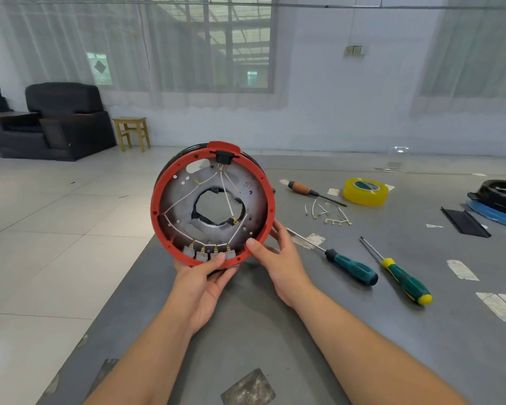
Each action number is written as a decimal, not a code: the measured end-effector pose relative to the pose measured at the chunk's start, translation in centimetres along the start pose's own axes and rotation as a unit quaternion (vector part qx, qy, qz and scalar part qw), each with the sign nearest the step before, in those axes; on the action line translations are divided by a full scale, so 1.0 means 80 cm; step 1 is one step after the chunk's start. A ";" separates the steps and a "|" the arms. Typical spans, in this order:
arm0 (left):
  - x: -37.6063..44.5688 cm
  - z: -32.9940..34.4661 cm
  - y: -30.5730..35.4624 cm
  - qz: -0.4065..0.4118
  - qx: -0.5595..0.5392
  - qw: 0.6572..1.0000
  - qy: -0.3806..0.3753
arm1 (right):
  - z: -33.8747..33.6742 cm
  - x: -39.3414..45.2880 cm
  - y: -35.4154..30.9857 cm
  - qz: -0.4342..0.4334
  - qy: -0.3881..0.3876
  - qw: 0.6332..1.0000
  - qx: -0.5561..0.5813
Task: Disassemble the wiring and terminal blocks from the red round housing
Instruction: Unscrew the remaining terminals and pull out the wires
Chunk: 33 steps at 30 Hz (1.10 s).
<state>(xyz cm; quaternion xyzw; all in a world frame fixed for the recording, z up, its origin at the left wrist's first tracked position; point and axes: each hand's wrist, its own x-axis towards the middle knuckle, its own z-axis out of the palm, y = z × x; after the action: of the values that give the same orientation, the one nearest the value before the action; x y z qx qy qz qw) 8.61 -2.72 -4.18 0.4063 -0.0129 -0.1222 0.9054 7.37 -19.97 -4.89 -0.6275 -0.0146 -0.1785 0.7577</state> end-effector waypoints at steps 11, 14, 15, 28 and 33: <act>-0.003 -0.005 -0.001 0.019 0.001 0.999 0.026 | -0.061 -0.022 -0.018 -0.236 0.008 0.709 -0.665; -0.008 -0.004 0.000 0.019 0.000 0.999 0.030 | -0.089 -0.026 -0.027 -0.295 0.054 0.591 -0.749; -0.010 -0.004 0.001 0.020 0.002 0.999 0.031 | -0.096 -0.027 -0.031 -0.276 0.081 0.569 -0.770; -0.007 -0.009 0.001 0.049 -0.023 0.997 0.049 | -0.109 -0.031 -0.040 0.047 0.112 0.577 -0.808; -0.003 -0.011 0.003 0.071 -0.019 0.995 0.062 | -0.111 -0.031 -0.036 -0.023 0.101 0.627 -0.772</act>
<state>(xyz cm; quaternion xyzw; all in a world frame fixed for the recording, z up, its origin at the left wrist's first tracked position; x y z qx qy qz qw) 8.51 -1.84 -4.56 0.3938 0.0163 -0.0324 0.9185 2.44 -28.24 -4.63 -0.9601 0.1908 -0.2039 -0.0119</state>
